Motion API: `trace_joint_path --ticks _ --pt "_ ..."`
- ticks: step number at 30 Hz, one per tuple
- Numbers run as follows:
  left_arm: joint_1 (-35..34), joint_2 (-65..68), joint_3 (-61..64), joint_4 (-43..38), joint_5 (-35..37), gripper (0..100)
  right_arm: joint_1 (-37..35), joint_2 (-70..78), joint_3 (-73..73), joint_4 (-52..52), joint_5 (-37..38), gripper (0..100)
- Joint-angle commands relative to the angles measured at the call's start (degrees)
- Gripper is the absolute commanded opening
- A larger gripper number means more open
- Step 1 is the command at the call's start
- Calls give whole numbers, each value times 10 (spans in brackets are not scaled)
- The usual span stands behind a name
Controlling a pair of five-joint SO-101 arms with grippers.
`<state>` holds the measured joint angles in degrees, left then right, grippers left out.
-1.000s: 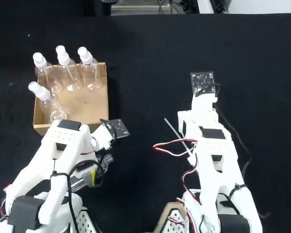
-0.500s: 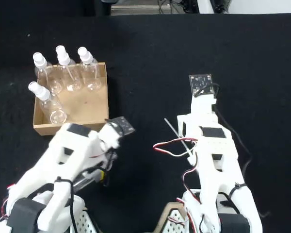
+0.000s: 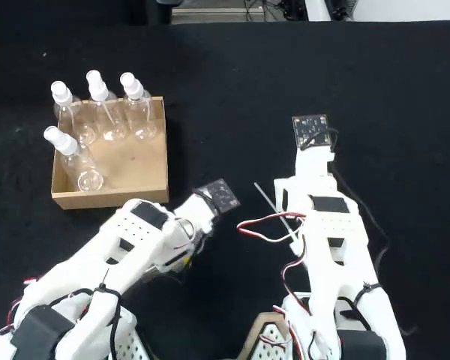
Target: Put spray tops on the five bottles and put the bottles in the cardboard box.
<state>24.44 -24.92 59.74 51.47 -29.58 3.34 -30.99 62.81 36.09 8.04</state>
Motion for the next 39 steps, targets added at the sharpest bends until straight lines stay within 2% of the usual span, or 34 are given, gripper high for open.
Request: trace_joint_path --ticks 1,6,9,11,13,16,23,31,34,36,38,39 --pt "-31 -9 35 -80 5 30 4 0 -81 82 30 16" --pt "-29 -9 58 -101 5 30 6 0 -170 267 131 33" --pt "-30 -9 59 -98 6 30 6 0 -205 362 189 126" --pt "-31 -9 59 -98 6 30 6 0 -203 393 225 187" --pt "-31 -7 60 -98 6 30 6 -3 -179 408 256 206" --pt "-31 -4 60 -98 6 30 6 -5 -128 405 280 191" --pt "-31 -3 60 -101 6 30 5 -1 -29 297 281 191" --pt "-32 -3 60 -98 6 30 7 0 36 223 288 188" --pt "-32 -3 61 -98 6 30 7 0 51 215 335 186" --pt "-32 -6 66 -101 6 30 7 0 58 215 367 139" --pt "-32 -9 70 -101 6 30 7 -2 59 216 395 24" --pt "-32 -9 70 -101 6 30 9 -4 58 217 400 6"
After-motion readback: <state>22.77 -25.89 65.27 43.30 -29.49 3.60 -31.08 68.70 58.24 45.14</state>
